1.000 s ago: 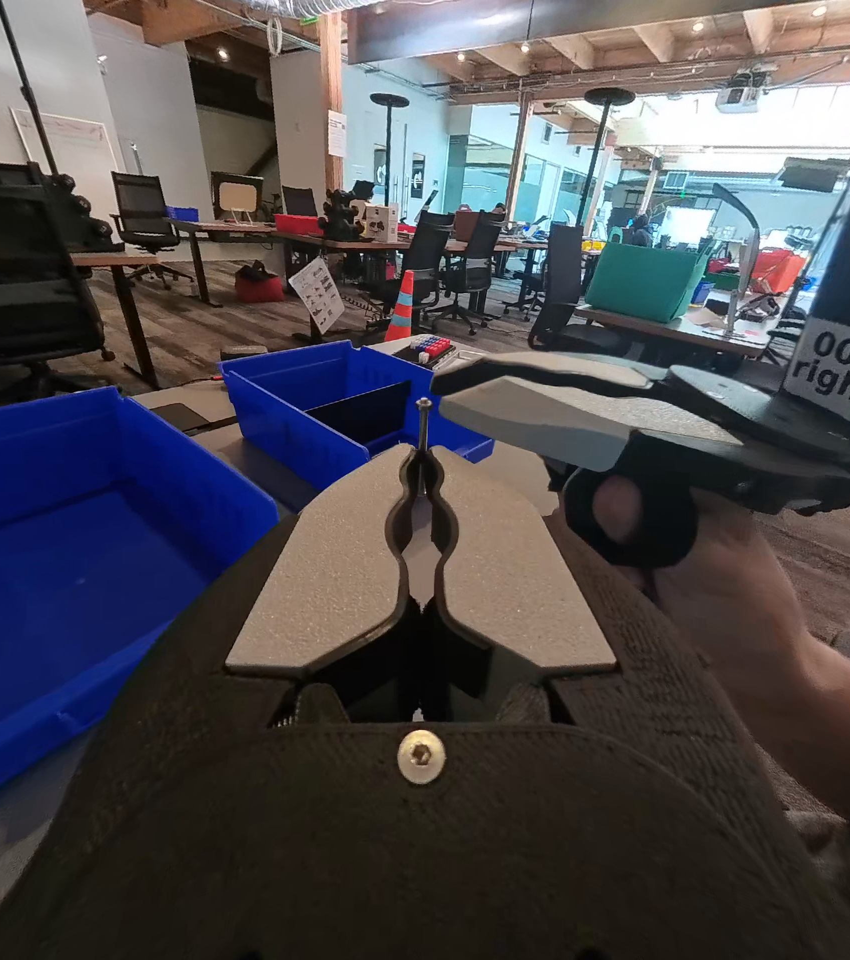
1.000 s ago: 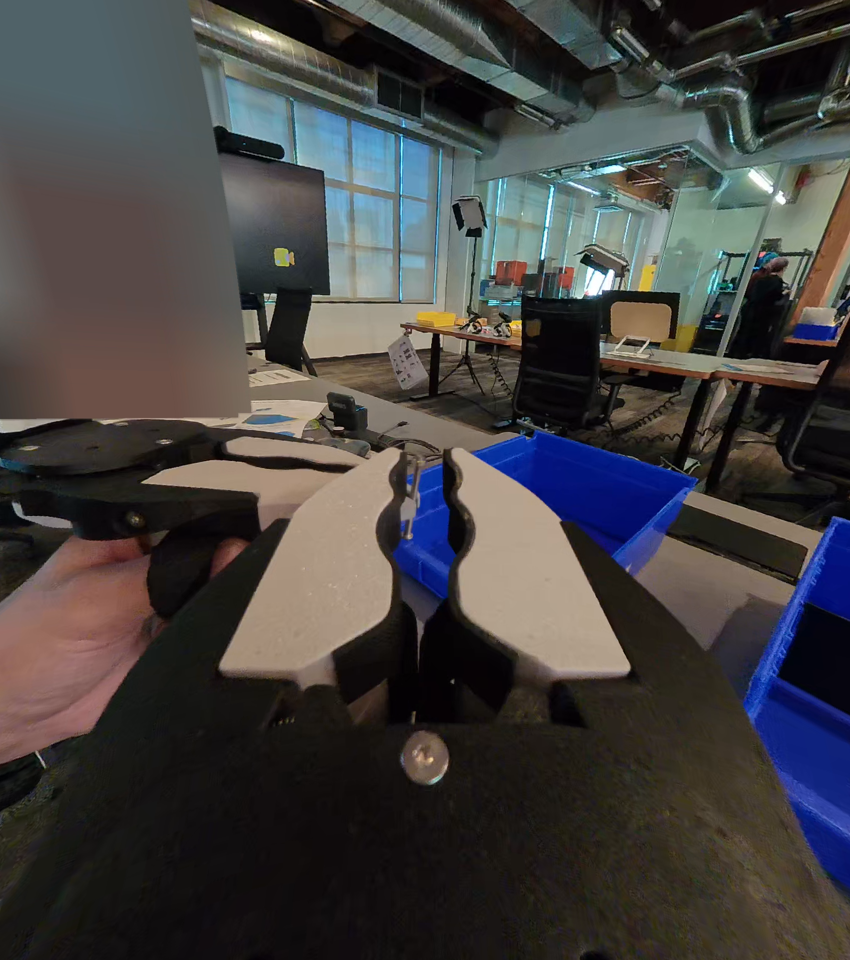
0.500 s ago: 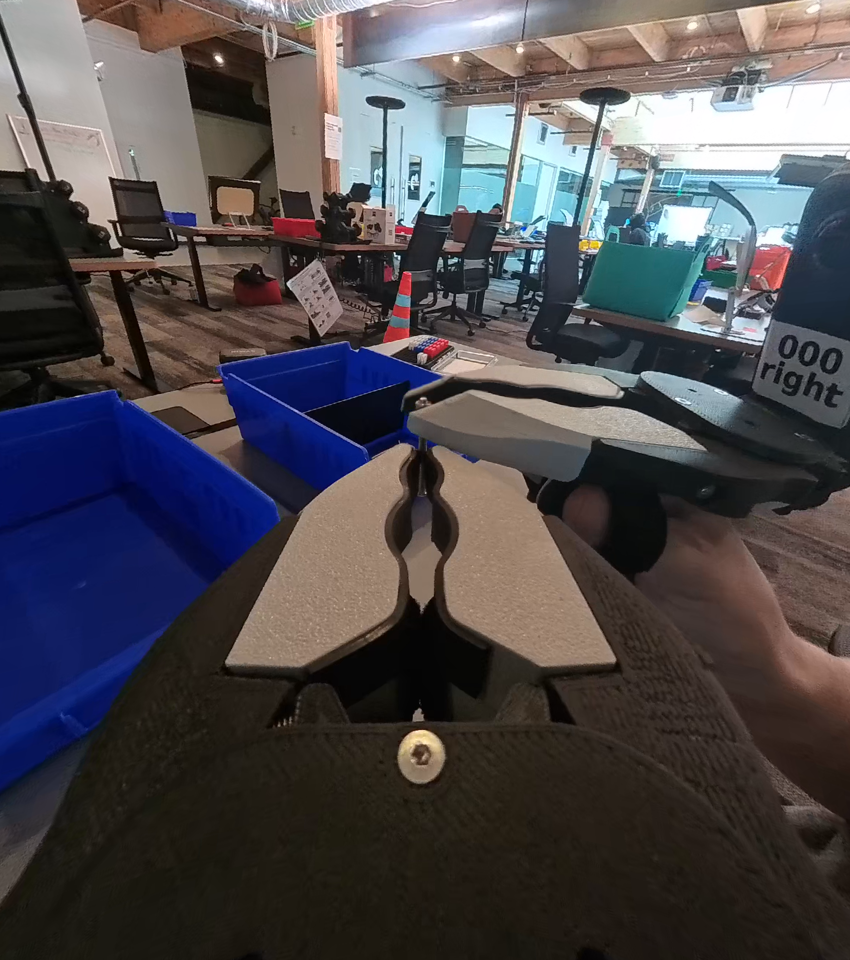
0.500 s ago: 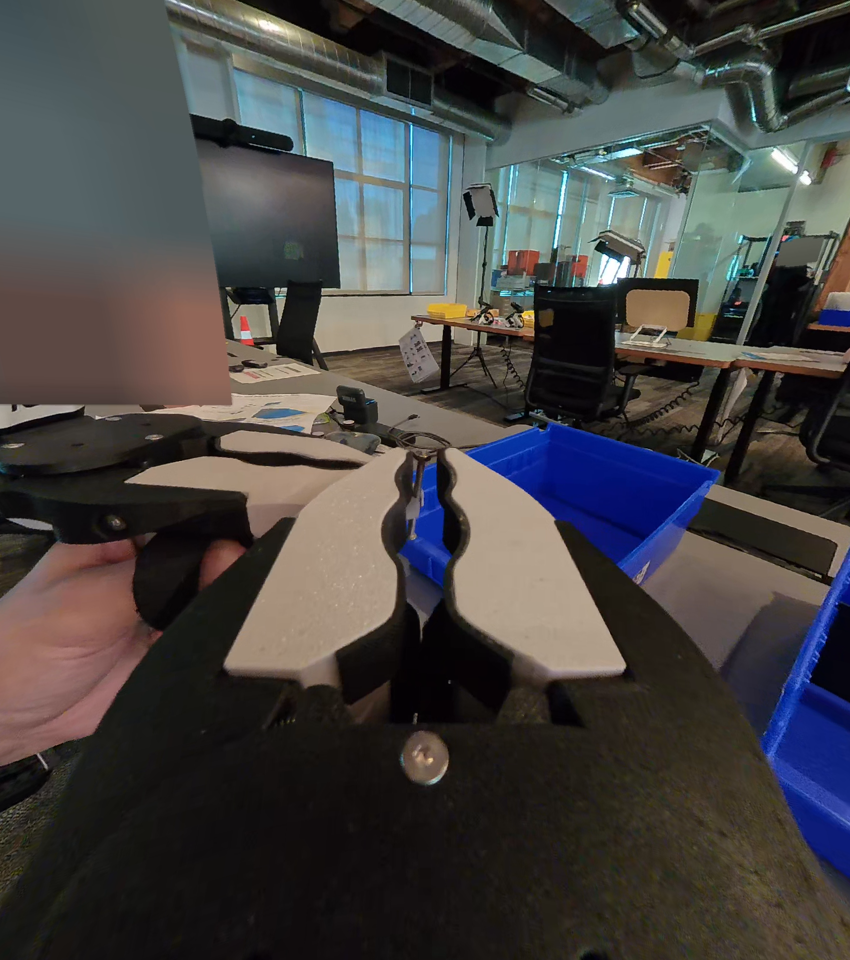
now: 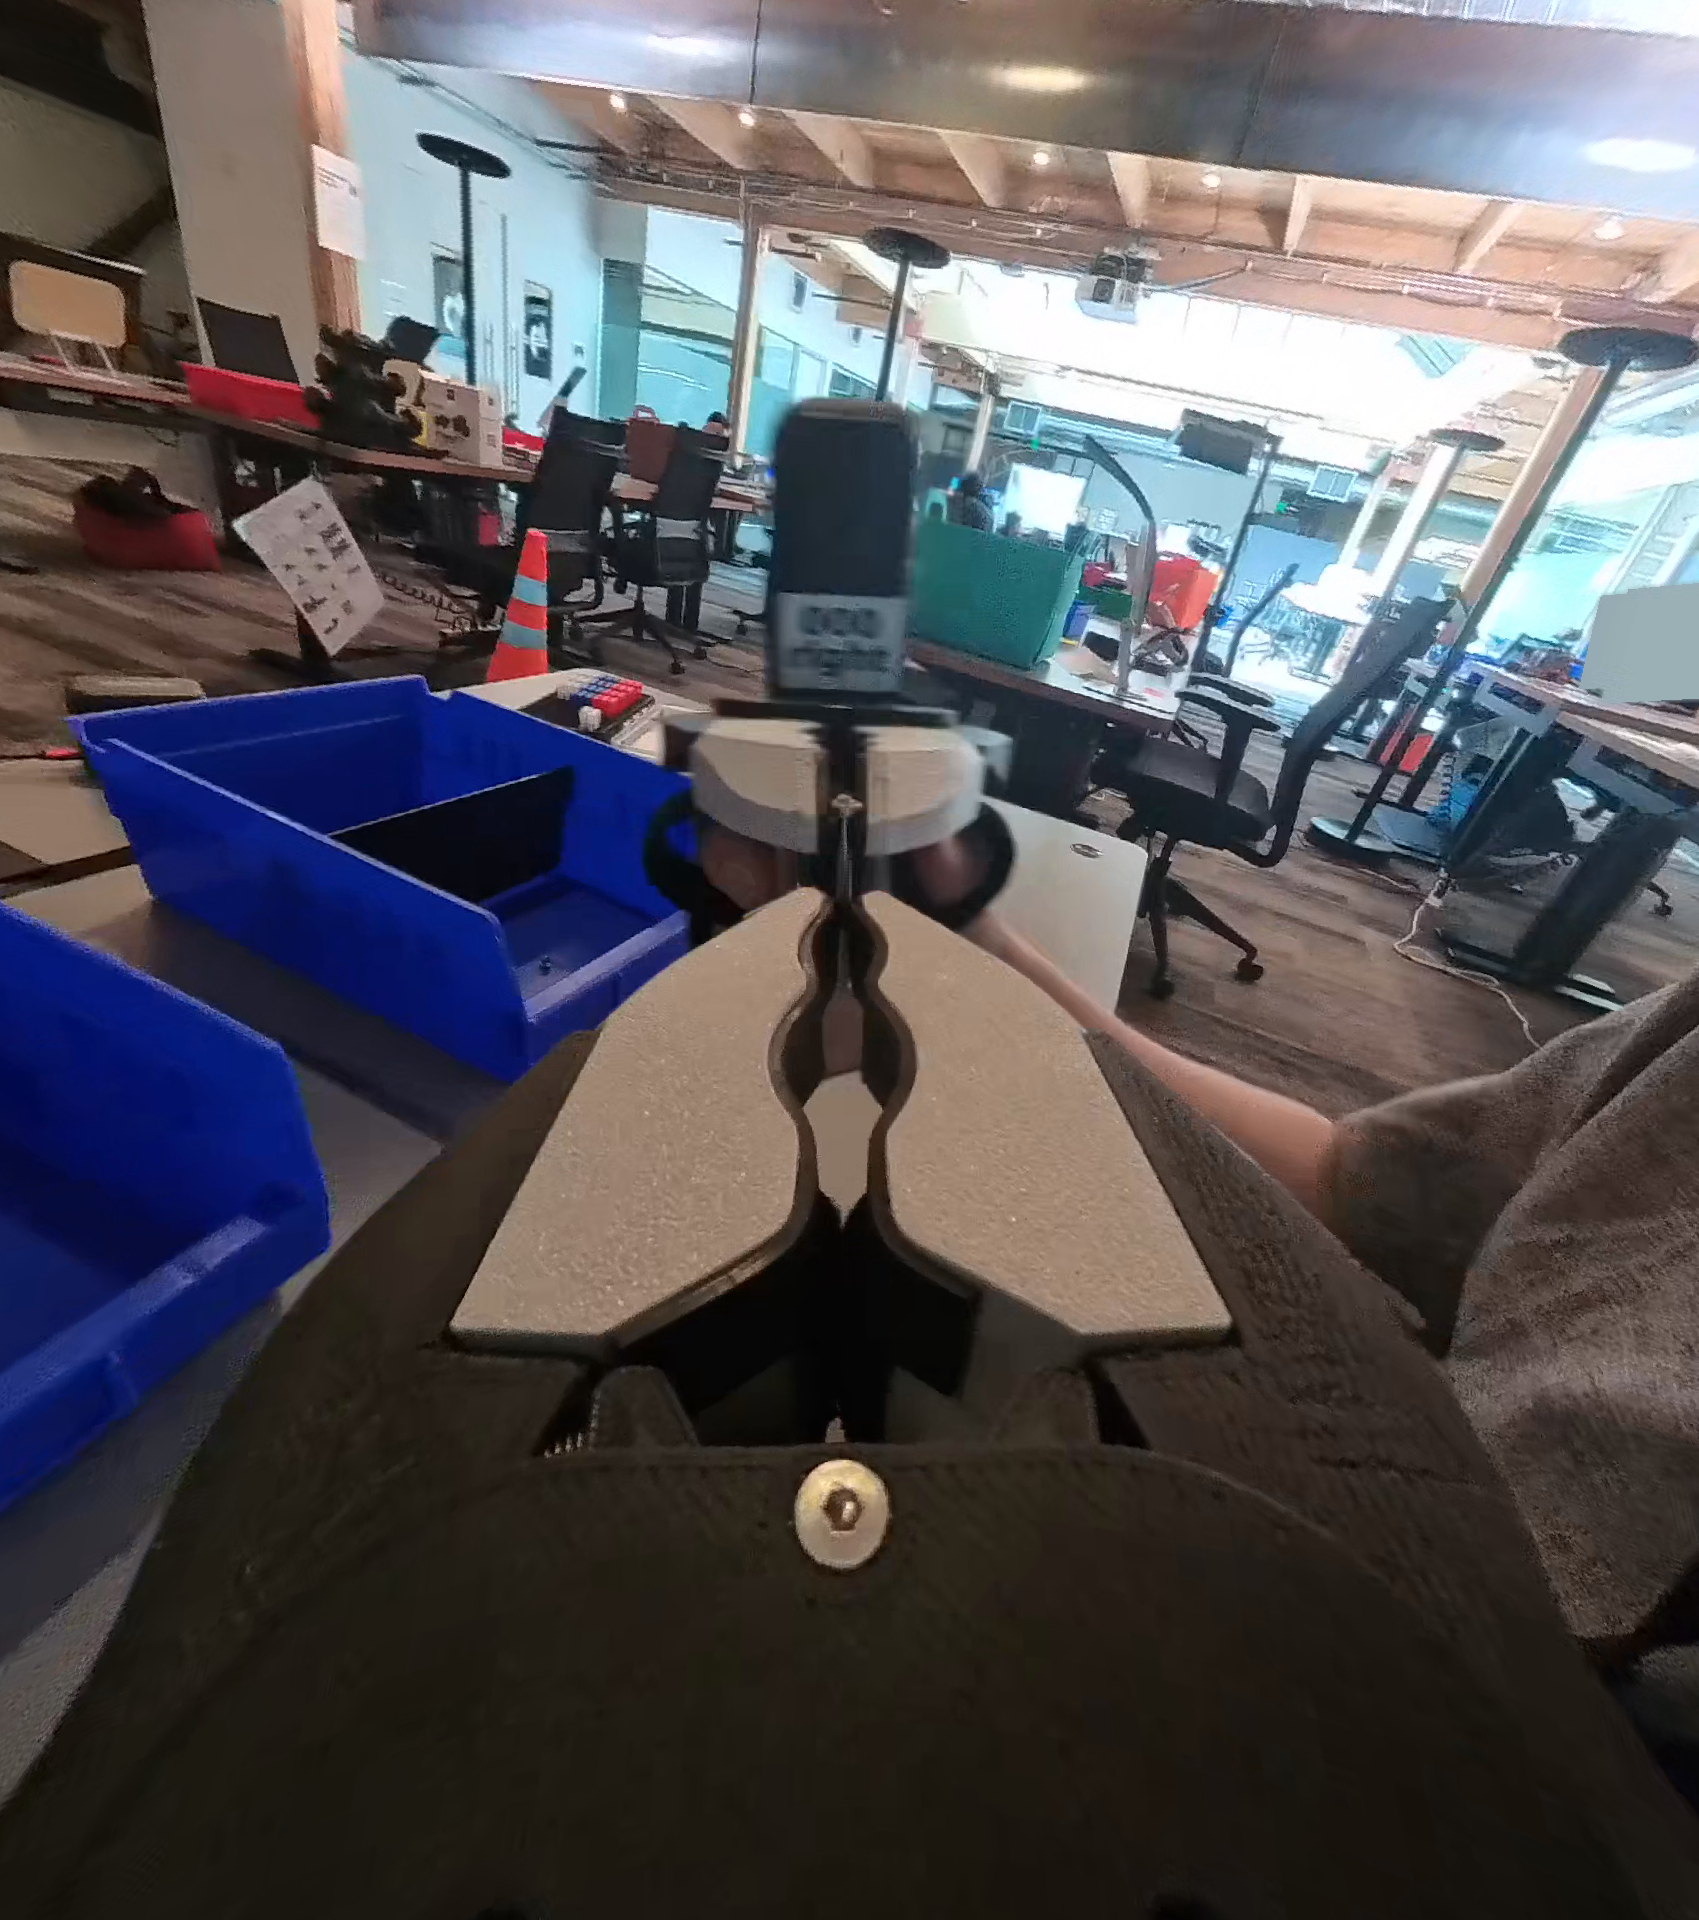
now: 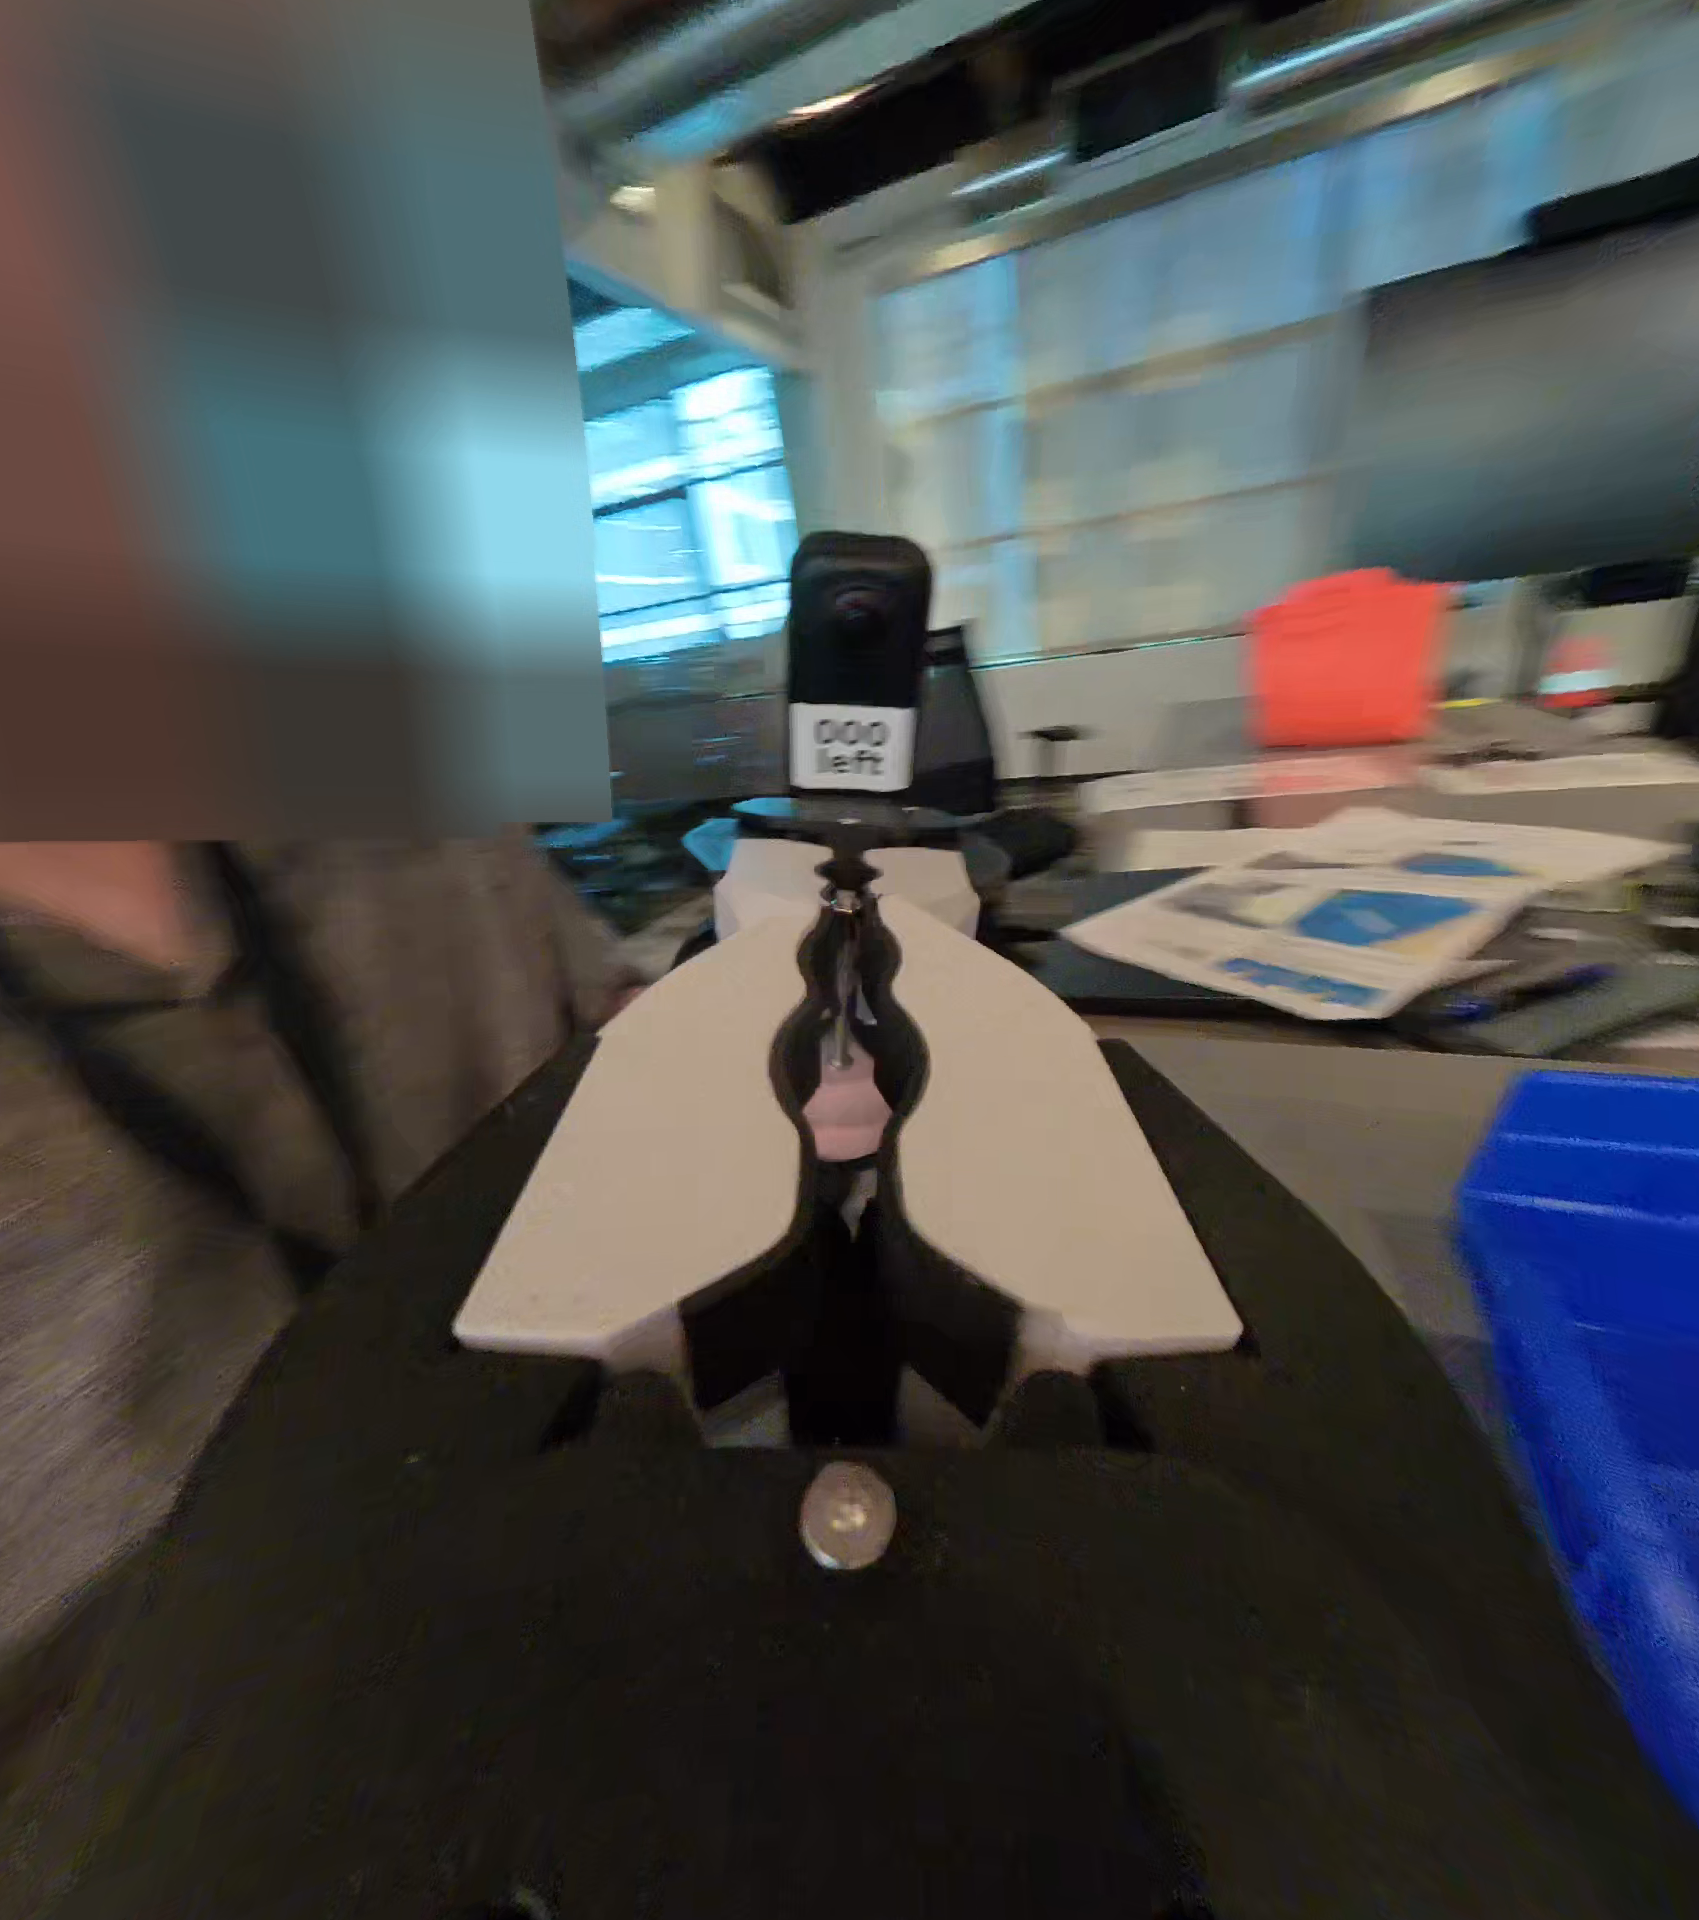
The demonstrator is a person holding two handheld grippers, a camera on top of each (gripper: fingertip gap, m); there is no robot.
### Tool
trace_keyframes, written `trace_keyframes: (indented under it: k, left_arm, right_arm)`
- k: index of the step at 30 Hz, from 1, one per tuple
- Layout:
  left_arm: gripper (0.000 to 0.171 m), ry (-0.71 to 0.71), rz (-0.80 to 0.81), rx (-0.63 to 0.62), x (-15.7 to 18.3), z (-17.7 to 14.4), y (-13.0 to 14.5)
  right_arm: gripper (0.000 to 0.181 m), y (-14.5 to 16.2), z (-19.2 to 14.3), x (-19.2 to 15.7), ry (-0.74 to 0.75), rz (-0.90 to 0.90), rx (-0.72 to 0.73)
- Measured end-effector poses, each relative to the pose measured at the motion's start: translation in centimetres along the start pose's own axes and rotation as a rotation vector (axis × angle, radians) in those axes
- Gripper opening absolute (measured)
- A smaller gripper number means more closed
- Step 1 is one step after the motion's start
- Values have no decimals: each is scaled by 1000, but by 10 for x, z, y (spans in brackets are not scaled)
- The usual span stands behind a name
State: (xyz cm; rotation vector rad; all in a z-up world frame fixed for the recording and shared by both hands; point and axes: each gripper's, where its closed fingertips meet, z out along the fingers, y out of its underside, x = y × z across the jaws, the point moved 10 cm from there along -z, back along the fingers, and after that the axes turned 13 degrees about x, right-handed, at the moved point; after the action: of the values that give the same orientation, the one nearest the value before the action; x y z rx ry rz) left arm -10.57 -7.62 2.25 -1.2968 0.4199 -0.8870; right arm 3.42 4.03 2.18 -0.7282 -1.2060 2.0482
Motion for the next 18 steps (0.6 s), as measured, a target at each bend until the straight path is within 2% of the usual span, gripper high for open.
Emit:
trace_keyframes:
  k: [2, 6, 9, 12, 13, 15, 18]
  left_arm:
    - [1, 23, 2, -14, 4, 3, 1]
    - [2, 62, 15, -31, 13, 9, 3]
    - [2, 63, 15, -27, 15, 10, 4]
    - [1, 46, 20, -23, 13, 8, 2]
    - [1, 41, 24, -24, 13, 7, 2]
    - [1, 33, 17, -20, 11, 6, 2]
    - [1, 9, 20, -20, 9, 6, 3]
  right_arm:
    - [4, -1, -3, 14, -213, 125, -18]
    - [4, 3, 7, 30, -543, 333, -54]
    - [5, 6, 14, 36, -637, 407, -82]
    - [7, 3, 12, 32, -564, 358, -52]
    - [18, 0, 9, 30, -515, 339, -17]
    - [29, -4, 2, 22, -391, 261, 30]
    - [33, -9, -9, 1, -84, 74, 80]
